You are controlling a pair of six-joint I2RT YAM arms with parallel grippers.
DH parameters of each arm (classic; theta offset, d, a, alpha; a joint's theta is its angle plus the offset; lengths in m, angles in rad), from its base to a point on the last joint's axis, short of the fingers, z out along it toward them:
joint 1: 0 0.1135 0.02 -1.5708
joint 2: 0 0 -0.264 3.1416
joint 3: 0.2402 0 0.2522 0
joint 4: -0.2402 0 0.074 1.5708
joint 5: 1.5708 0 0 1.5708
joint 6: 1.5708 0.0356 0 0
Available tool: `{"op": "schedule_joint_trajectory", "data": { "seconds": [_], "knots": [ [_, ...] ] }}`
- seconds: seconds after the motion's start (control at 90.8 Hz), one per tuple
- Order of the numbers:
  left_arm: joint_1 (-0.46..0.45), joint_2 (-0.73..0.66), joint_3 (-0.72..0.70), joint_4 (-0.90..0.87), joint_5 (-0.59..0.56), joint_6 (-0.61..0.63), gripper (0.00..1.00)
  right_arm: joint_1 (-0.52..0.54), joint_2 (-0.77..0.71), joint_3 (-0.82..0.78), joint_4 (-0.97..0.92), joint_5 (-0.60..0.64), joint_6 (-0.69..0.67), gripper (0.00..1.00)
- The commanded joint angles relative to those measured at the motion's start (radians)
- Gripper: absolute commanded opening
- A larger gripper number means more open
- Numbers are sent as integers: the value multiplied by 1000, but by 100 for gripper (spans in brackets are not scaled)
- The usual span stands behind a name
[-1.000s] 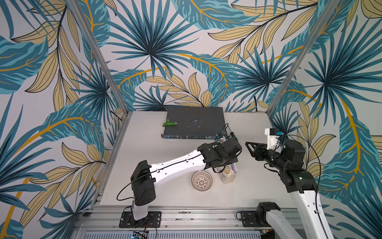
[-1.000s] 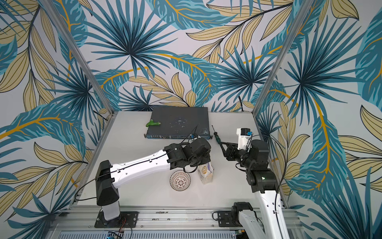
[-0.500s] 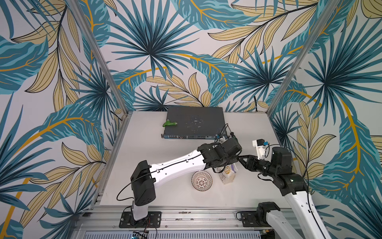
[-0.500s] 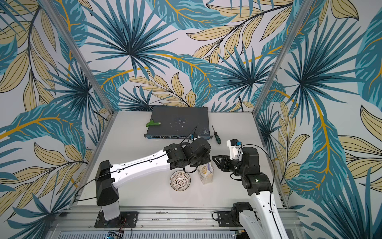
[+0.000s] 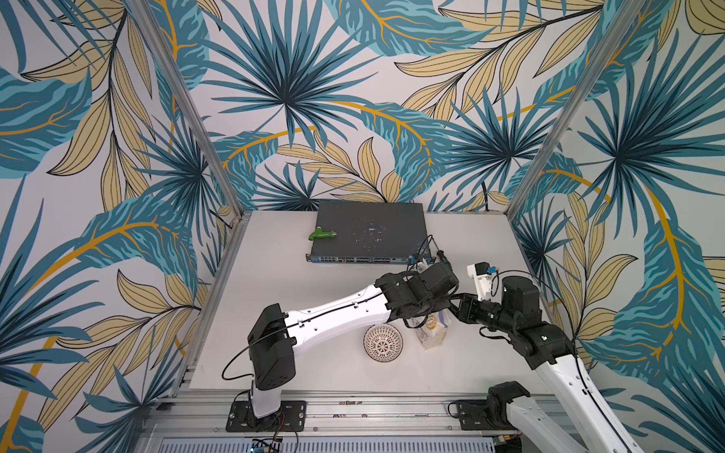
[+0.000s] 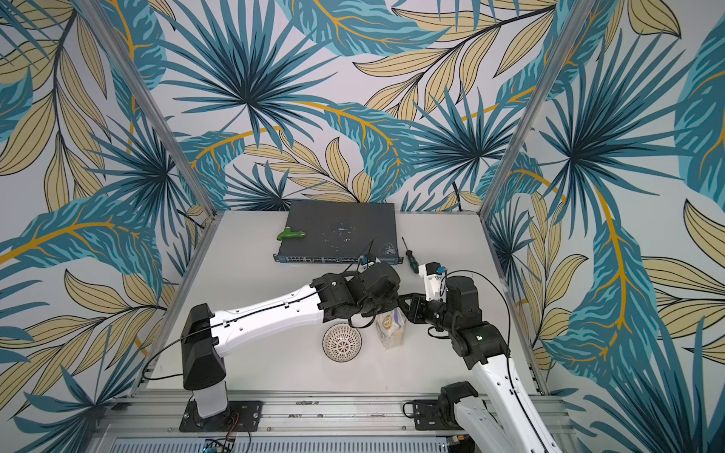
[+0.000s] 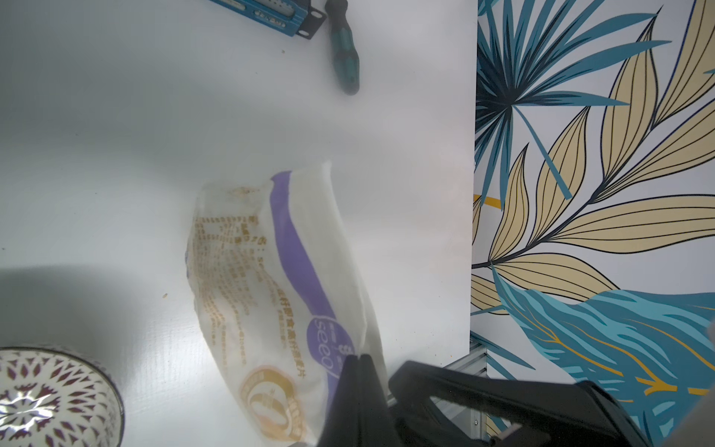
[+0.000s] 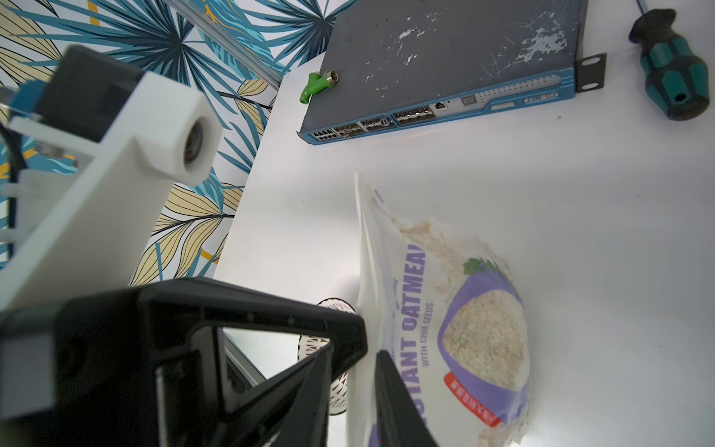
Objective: Pour the oats into the breakfast bowl
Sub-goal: Open the oats bag at the center of the board.
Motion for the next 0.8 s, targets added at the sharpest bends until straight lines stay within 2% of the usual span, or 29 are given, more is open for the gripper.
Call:
{"op": "schedule_joint_trajectory", "data": {
  "seconds": [0.0,0.353,0.584,0.65,0.661,0.727,0.793],
  "knots": [
    [-2,-14,-26,-43,12,0,0,7,-13,-29,5,50,2,24],
    [-2,-19,-30,-41,13,-2,0,6,-9,-65,18,74,-2,23],
    [-2,-19,-28,-41,5,-1,0,7,-21,-112,120,-11,38,15],
    [-2,-21,-28,-42,-2,4,0,7,-16,-107,118,-10,30,3],
    [-2,-22,-27,-41,-4,5,0,7,-16,-105,115,-6,28,0],
    [0,-28,-17,-45,-10,19,0,7,-21,-59,72,72,8,0],
    [6,-39,1,-62,-28,38,0,8,-33,19,11,211,-27,0]
  ]
}}
